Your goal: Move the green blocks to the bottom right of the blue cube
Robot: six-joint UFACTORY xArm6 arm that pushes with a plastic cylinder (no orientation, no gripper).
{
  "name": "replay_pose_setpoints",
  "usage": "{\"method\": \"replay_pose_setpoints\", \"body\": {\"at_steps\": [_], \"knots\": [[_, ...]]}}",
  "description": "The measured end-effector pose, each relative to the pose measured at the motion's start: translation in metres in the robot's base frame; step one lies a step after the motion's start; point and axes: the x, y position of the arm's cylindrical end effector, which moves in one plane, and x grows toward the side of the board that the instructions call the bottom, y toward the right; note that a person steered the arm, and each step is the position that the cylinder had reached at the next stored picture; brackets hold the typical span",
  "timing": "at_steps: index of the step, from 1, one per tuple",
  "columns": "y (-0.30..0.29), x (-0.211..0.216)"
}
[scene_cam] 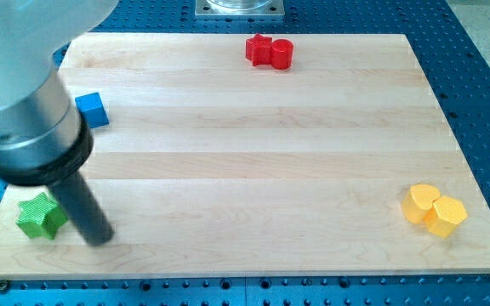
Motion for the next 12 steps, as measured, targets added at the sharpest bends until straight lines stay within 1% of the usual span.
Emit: {"method": "replay_pose_setpoints", "body": {"at_steps": [1, 3, 4, 5, 6, 7, 11, 12], "knots": [[0.01, -0.024], [0.009, -0.029], [0.031, -0.027], [0.122, 0.002], [0.223, 0.041], [0.263, 0.039], [0.265, 0.035], [0.246, 0.003]]}}
